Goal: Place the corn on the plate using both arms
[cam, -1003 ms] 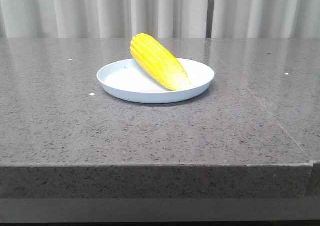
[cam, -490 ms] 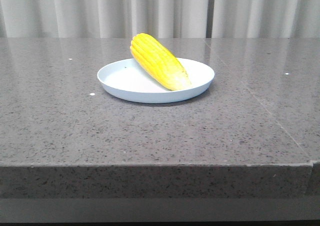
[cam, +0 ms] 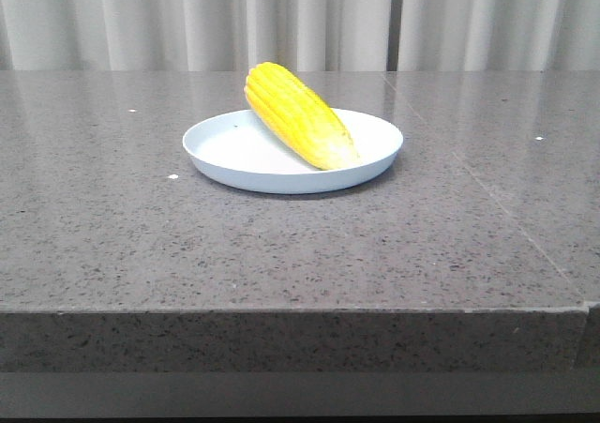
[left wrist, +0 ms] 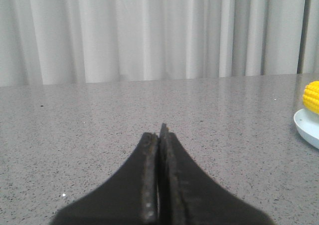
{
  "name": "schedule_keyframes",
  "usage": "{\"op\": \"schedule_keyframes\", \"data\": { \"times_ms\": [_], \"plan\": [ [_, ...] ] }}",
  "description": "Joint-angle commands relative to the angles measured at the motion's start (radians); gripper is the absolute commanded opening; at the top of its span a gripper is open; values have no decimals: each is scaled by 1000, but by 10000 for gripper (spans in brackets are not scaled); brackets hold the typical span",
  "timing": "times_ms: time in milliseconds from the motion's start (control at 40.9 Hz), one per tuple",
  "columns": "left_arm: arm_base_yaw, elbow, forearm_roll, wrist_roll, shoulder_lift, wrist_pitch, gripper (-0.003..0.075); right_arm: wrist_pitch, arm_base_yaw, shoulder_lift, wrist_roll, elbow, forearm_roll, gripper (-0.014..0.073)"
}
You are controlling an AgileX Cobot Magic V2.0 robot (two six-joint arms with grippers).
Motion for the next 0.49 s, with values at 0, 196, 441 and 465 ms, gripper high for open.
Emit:
{"op": "schedule_keyframes", "data": {
  "times_ms": [0, 196, 441, 465],
  "plan": [
    [2, 22, -8, -12, -18, -87, -20, -233, -94, -75, -3, 89, -11, -87],
    [2, 22, -8, -12, -18, -87, -20, -522, -255, -273, -3, 403, -11, -87],
    [2, 22, -8, -12, -18, -87, -20, -784, -348, -452, -3, 698, 5, -87],
    [2, 22, -8, -12, -18, -87, -20, -804, -348, -455, -3, 723, 6, -87]
  ]
}}
